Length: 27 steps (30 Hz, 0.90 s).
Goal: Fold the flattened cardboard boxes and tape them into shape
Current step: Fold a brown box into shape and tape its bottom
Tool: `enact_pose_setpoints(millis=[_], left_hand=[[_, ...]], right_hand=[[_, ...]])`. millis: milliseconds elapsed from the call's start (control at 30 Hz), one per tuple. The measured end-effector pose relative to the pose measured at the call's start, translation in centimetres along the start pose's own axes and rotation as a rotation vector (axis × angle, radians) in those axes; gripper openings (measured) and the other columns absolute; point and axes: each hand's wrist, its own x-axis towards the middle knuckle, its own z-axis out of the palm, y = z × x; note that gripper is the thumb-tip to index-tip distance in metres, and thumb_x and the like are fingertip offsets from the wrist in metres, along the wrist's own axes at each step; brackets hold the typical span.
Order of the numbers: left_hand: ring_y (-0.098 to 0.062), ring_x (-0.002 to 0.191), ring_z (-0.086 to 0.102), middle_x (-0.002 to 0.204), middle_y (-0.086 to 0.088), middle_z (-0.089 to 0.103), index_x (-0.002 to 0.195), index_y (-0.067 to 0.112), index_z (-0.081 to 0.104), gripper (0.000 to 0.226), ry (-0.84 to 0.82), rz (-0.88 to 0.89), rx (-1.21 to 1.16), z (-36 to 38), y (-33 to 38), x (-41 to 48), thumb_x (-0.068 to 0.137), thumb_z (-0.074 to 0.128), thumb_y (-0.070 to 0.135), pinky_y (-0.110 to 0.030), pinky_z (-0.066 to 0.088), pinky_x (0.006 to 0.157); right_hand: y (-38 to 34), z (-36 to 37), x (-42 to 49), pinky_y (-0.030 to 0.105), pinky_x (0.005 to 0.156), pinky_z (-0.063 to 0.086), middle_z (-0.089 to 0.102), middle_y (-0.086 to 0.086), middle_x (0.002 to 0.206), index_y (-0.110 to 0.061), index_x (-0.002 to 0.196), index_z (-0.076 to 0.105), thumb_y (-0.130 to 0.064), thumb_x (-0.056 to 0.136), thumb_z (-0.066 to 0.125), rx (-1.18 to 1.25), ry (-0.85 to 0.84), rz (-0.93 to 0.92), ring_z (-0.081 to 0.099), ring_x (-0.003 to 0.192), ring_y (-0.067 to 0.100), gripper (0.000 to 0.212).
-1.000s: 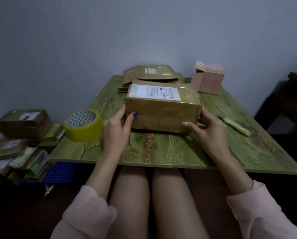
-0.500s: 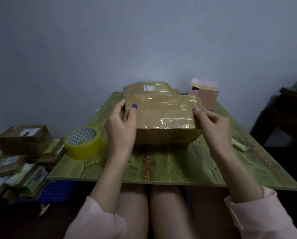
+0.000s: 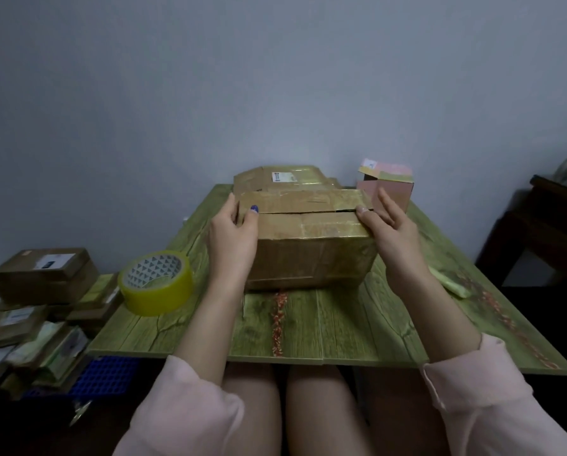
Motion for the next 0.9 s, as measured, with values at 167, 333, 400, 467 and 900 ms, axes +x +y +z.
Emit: enact_pose_setpoints(millis=[167, 333, 400, 467, 900], left_hand=[[0.021, 0.063, 0.045, 0.147, 0.001, 0.042, 0.137, 0.021, 0.048, 0.04, -0.046, -0.014, 0.039, 0.4, 0.1, 1.3, 0.098, 0.044, 0.016, 0.006, 0.03, 0.046], [0.002, 0.112, 0.053, 0.148, 0.0, 0.039, 0.114, 0.02, 0.063, 0.027, -0.163, 0.002, 0.087, 0.0, 0.5, 2.5, 0.1, 0.04, 0.024, -0.006, 0.033, 0.089], [-0.012, 0.139, 0.028, 0.153, 0.004, 0.029, 0.132, 0.016, 0.053, 0.038, -0.236, 0.014, 0.085, -0.4, 0.1, 2.8, 0.1, 0.039, 0.032, -0.03, 0.019, 0.113], [-0.01, 0.142, 0.02, 0.156, 0.01, 0.018, 0.139, 0.018, 0.045, 0.043, -0.285, 0.067, 0.068, -0.8, -0.5, 2.9, 0.1, 0.037, 0.034, -0.035, 0.015, 0.115], [-0.012, 0.134, 0.019, 0.141, 0.005, 0.021, 0.127, 0.043, 0.043, 0.07, -0.432, 0.354, 0.299, -2.9, -2.3, 1.8, 0.064, 0.044, 0.073, -0.042, 0.021, 0.11]], right_hand=[[0.2, 0.7, 1.1, 0.011, 0.082, 0.042, 0.066, -0.01, 0.117, -0.016, 0.117, 0.068, -0.033, 0.093, 0.057, -0.275, 0.093, -0.201, 0.054, 0.102, -0.003, 0.032], [-0.5, 0.4, 2.0, 0.019, 0.045, 0.023, 0.034, -0.007, 0.046, -0.015, 0.046, 0.046, -0.039, 0.097, 0.047, -0.505, 0.047, -0.309, 0.028, 0.048, 0.007, 0.057], [-0.6, 0.1, 1.9, 0.013, 0.045, 0.028, 0.031, -0.014, 0.037, -0.029, 0.043, 0.037, -0.037, 0.098, 0.047, -0.509, 0.006, -0.342, 0.034, 0.041, 0.002, 0.056], [-0.4, 0.1, 1.8, 0.012, 0.046, 0.03, 0.035, -0.018, 0.035, -0.036, 0.049, 0.038, -0.034, 0.098, 0.048, -0.504, 0.009, -0.372, 0.041, 0.042, -0.002, 0.05], [-0.4, 0.7, 5.6, 0.023, 0.078, 0.044, 0.074, -0.001, 0.088, -0.016, 0.095, 0.077, -0.035, 0.081, 0.071, -0.456, 0.185, -0.22, 0.063, 0.094, 0.01, 0.025]])
